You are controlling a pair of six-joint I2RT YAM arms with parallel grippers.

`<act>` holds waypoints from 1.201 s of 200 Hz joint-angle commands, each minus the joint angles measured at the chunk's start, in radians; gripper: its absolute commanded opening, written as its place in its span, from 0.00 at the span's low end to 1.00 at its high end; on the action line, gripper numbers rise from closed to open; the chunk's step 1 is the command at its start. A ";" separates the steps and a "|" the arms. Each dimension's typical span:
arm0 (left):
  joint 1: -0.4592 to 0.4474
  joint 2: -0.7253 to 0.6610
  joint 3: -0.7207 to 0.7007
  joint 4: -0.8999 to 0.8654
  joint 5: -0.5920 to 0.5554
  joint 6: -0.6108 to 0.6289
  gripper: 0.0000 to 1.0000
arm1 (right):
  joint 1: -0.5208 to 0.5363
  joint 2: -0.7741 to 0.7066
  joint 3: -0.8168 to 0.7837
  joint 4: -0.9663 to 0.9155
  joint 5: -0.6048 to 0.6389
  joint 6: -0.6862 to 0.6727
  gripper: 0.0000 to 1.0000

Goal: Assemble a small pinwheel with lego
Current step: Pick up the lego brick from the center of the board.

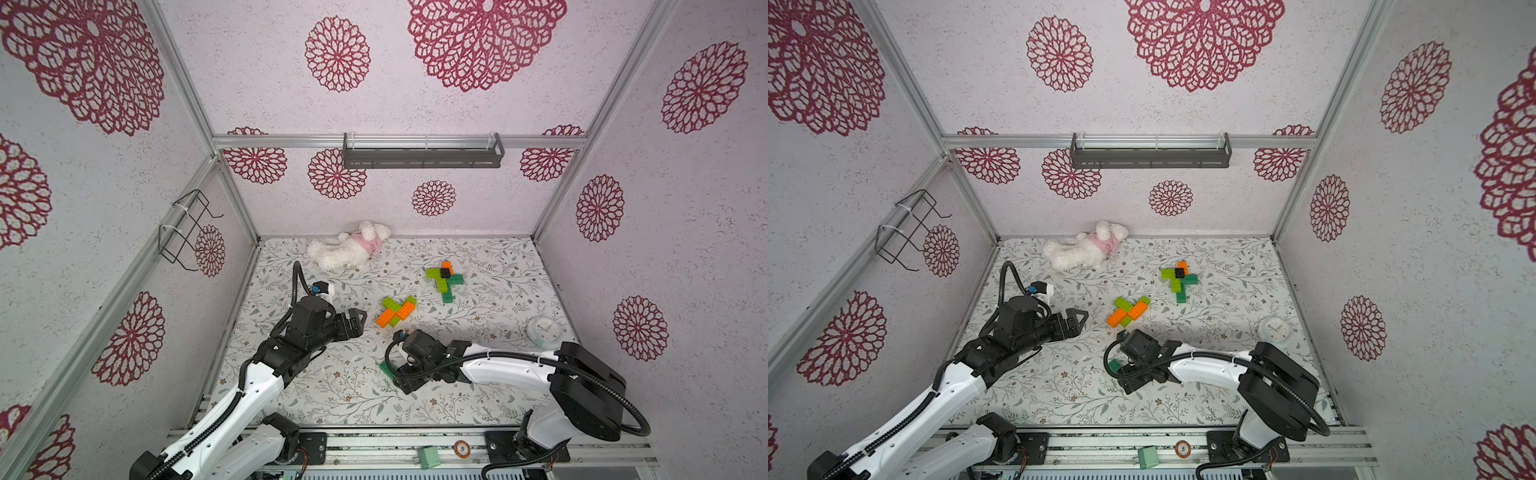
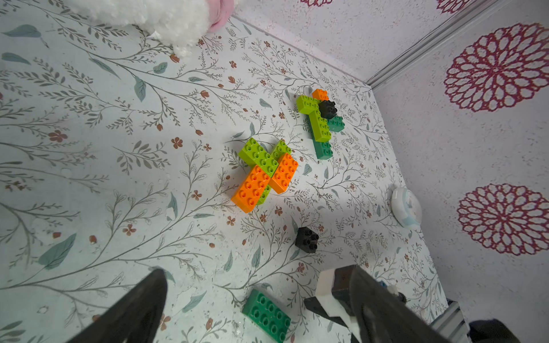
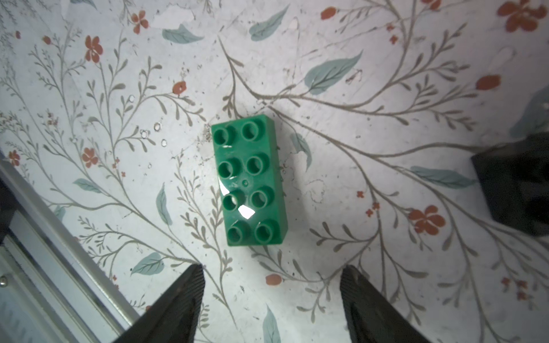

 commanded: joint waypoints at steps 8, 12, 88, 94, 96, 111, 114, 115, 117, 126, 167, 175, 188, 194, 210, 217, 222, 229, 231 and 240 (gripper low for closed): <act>0.009 -0.032 0.002 -0.020 0.017 -0.040 0.97 | 0.042 0.018 -0.014 0.118 0.069 -0.011 0.73; 0.007 -0.035 0.001 -0.020 0.016 -0.043 0.97 | 0.047 0.023 -0.014 0.121 0.079 -0.011 0.73; 0.009 -0.086 -0.023 -0.045 0.005 -0.071 0.97 | 0.119 0.057 -0.068 0.188 0.195 -0.008 0.61; 0.008 -0.086 -0.023 -0.046 0.005 -0.072 0.97 | 0.123 0.058 -0.075 0.196 0.199 -0.009 0.59; 0.009 -0.087 -0.023 -0.047 0.004 -0.072 0.97 | 0.124 0.058 -0.078 0.199 0.200 -0.008 0.59; 0.008 -0.089 -0.023 -0.049 0.007 -0.075 0.98 | 0.131 0.059 -0.092 0.219 0.211 -0.009 0.58; 0.008 -0.090 -0.023 -0.050 0.008 -0.077 0.97 | 0.132 0.060 -0.092 0.221 0.211 -0.009 0.58; 0.007 -0.090 -0.023 -0.050 0.008 -0.078 0.97 | 0.133 0.061 -0.093 0.221 0.211 -0.010 0.58; 0.008 -0.090 -0.023 -0.049 0.007 -0.079 0.97 | 0.134 0.062 -0.093 0.224 0.211 -0.010 0.58; 0.009 -0.091 -0.024 -0.049 0.008 -0.081 0.97 | 0.134 0.065 -0.100 0.236 0.212 -0.010 0.57; 0.008 -0.096 -0.035 -0.050 0.002 -0.095 0.97 | 0.134 0.049 -0.177 0.335 0.212 0.018 0.55; 0.008 -0.097 -0.040 -0.048 0.002 -0.098 0.98 | 0.134 0.044 -0.194 0.354 0.213 0.021 0.55; 0.008 -0.097 -0.043 -0.042 0.002 -0.105 0.97 | 0.134 0.042 -0.213 0.381 0.215 0.025 0.54; 0.008 -0.096 -0.045 -0.041 0.003 -0.105 0.97 | 0.157 0.042 -0.220 0.391 0.215 0.026 0.53; 0.009 -0.094 -0.043 -0.040 0.001 -0.110 0.97 | 0.177 0.037 -0.240 0.415 0.230 0.029 0.51; 0.008 -0.093 -0.042 -0.040 0.001 -0.111 0.97 | 0.180 0.032 -0.253 0.430 0.234 0.030 0.50; 0.008 -0.093 -0.040 -0.040 0.002 -0.111 0.97 | 0.183 0.030 -0.260 0.437 0.237 0.031 0.50; 0.008 -0.091 -0.040 -0.038 0.001 -0.111 0.97 | 0.185 0.025 -0.270 0.448 0.240 0.031 0.50; 0.008 -0.090 -0.039 -0.037 0.000 -0.111 0.97 | 0.186 0.024 -0.273 0.452 0.242 0.031 0.50; 0.007 -0.087 -0.037 -0.037 0.000 -0.112 0.97 | 0.189 0.021 -0.286 0.466 0.247 0.031 0.49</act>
